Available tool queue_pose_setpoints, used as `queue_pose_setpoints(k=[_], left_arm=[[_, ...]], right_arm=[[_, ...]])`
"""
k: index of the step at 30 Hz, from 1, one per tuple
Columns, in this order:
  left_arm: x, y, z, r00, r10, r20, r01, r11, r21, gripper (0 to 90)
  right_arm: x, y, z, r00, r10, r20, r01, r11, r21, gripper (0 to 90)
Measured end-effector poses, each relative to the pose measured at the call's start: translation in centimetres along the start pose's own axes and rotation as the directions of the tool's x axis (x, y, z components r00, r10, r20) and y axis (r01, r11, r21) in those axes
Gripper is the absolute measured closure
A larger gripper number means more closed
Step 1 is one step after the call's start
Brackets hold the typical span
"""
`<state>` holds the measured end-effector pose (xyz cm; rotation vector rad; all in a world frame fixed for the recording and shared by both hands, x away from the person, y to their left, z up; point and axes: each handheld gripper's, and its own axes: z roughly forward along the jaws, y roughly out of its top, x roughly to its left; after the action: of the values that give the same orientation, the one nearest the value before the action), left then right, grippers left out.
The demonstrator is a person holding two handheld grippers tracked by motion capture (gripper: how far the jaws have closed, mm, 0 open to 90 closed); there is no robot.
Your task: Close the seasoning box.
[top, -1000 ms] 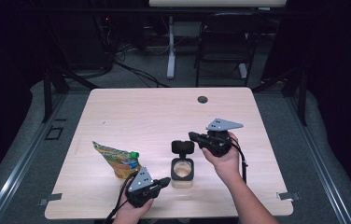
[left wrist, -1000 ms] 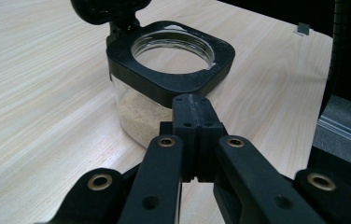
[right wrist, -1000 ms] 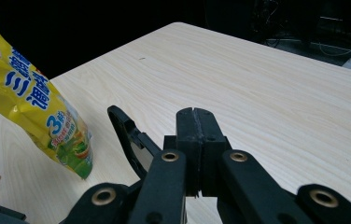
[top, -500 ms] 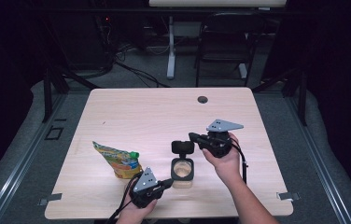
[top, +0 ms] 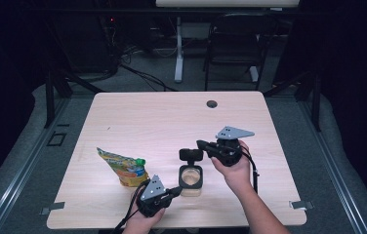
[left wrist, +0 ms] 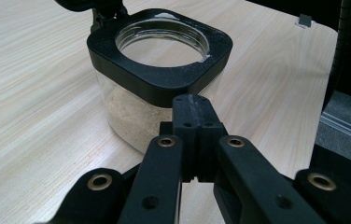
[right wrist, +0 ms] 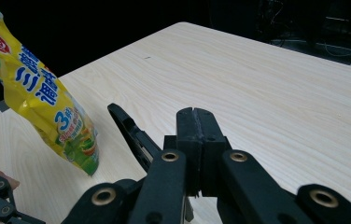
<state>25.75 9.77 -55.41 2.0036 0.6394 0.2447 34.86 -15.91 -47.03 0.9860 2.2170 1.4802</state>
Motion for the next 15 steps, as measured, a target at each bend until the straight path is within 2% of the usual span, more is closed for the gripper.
queue_pose_setpoints(k=[15], left_arm=[[0.02,-0.04,0.02,1.0,-0.001,0.002,0.001,1.0,-0.003,89.9]], right_arm=[[0.94,-0.69,-0.34,0.9996,-0.005,-0.029,0.005,1.0,-0.012,88.9]])
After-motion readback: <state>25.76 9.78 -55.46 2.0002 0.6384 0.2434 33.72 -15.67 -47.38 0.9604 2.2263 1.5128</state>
